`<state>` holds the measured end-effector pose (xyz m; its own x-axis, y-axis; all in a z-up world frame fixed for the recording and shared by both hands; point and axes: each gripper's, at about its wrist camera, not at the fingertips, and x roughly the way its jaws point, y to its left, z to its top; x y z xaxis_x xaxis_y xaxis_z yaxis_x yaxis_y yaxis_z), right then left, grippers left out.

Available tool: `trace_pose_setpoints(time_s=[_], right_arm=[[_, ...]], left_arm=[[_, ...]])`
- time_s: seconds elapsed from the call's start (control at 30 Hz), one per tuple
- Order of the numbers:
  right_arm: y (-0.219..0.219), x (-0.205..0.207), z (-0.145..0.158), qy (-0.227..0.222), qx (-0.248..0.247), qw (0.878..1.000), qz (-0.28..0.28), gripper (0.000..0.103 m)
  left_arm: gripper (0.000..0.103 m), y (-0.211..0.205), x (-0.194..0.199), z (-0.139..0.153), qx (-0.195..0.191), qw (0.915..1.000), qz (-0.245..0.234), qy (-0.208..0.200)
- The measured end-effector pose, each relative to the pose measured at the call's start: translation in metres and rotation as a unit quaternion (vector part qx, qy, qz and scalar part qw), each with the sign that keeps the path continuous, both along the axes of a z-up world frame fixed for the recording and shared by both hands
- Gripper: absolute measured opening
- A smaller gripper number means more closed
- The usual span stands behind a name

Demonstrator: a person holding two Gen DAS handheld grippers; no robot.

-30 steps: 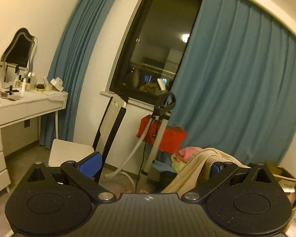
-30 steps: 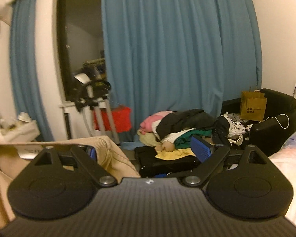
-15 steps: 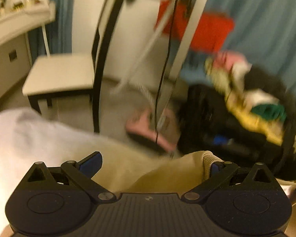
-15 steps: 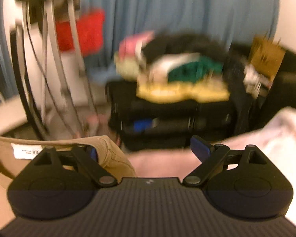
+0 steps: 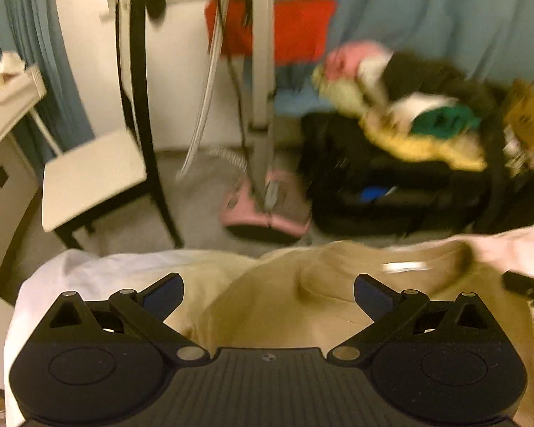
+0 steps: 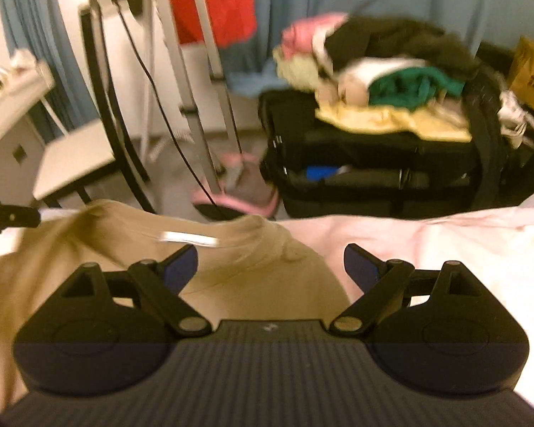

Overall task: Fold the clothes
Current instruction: 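Lay the shirt flat on the bed and open both grippers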

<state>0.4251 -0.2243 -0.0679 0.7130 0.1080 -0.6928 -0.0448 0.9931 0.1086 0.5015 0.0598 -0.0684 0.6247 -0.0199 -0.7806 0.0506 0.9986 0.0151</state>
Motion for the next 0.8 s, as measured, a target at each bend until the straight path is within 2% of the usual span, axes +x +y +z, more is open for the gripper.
trace_pose_setpoints(time_s=[0.13, 0.27, 0.4, 0.5, 0.63, 0.7, 0.8], right_arm=[[0.009, -0.075, 0.031, -0.049, 0.013, 0.999, -0.007, 0.09], [0.018, -0.15, 0.063, -0.097, 0.026, 0.995, -0.013, 0.09], [0.025, -0.245, 0.064, -0.135, 0.032, 0.99, -0.014, 0.09], [0.025, -0.311, 0.057, -0.167, 0.046, 0.985, -0.015, 0.09], [0.018, -0.367, 0.043, -0.2, 0.061, 0.978, -0.023, 0.09], [0.01, -0.375, 0.036, -0.199, 0.084, 0.976, -0.032, 0.09], [-0.003, -0.385, 0.025, -0.195, 0.121, 0.972, -0.046, 0.09]], left_arm=[[0.103, -0.002, -0.088, 0.028, -0.027, 0.9978, -0.003, -0.061], [0.103, -0.004, -0.175, 0.056, -0.053, 0.991, -0.005, -0.122], [0.103, -0.009, -0.287, 0.047, -0.048, 0.9822, 0.019, -0.181], [0.103, -0.018, -0.357, 0.039, -0.045, 0.9756, 0.024, -0.214], [0.103, -0.027, -0.418, 0.029, -0.052, 0.9702, 0.02, -0.236], [0.103, -0.024, -0.429, 0.027, -0.072, 0.972, 0.018, -0.223], [0.103, -0.014, -0.426, 0.019, -0.108, 0.9759, 0.023, -0.188]])
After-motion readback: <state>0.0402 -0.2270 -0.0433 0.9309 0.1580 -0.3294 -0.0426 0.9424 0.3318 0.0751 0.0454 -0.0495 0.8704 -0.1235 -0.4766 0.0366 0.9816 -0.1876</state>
